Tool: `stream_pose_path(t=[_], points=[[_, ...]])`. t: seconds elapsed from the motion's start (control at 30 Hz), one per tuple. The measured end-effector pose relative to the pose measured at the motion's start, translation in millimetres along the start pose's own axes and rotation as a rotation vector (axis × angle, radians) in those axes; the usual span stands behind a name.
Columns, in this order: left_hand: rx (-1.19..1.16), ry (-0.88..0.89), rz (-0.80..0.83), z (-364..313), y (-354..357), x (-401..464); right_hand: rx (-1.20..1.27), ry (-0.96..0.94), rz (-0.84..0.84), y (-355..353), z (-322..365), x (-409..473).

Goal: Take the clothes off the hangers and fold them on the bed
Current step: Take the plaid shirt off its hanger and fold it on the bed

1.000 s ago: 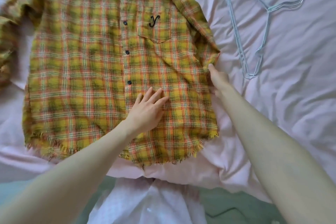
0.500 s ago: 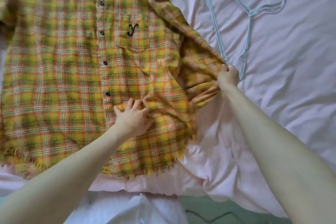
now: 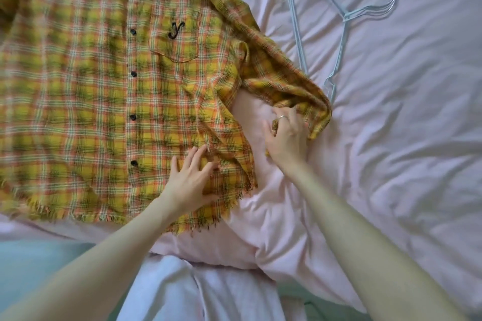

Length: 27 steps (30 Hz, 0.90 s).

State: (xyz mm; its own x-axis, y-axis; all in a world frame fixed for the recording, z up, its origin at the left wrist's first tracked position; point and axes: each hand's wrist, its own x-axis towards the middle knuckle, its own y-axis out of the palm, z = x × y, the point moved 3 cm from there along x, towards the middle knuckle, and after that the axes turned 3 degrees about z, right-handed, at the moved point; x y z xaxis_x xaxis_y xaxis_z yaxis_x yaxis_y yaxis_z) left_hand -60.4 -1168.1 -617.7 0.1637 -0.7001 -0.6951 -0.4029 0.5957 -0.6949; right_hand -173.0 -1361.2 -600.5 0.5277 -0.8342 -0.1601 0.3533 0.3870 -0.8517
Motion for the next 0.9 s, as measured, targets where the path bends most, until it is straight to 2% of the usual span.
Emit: stream_pose_path(t=[0.07, 0.13, 0.33, 0.43, 0.53, 0.63, 0.73, 0.8, 0.9], points=[[0.024, -0.008, -0.01, -3, 7, -5, 0.154, 0.097, 0.336, 23, 6, -26], [0.003, -0.002, -0.027, -7, 12, -7, 0.215, 0.212, 0.546, 42, 7, -49], [0.009, 0.011, -0.05, -20, 15, -11, 0.721, 0.548, 0.507, 55, -7, -68], [-0.005, 0.041, -0.146, -20, 11, -14, 0.705, 0.575, 0.571, 53, -11, -78], [0.022, 0.084, -0.054, -14, 6, -20, 0.658, 0.598, 0.64, 55, -13, -91], [0.042, 0.13, 0.049, -5, 3, -24, 0.553, 0.595, 0.633, 58, -17, -101], [0.007, 0.181, 0.091, 0, 6, -27, 0.424, 0.565, 0.627, 57, -23, -106], [-0.021, 0.2, 0.126, -3, 10, -28, 0.454, 0.59, 0.628, 56, -27, -105], [-0.05, 0.141, 0.099, -8, 12, -25, 0.409, 0.591, 0.714, 46, -29, -100]])
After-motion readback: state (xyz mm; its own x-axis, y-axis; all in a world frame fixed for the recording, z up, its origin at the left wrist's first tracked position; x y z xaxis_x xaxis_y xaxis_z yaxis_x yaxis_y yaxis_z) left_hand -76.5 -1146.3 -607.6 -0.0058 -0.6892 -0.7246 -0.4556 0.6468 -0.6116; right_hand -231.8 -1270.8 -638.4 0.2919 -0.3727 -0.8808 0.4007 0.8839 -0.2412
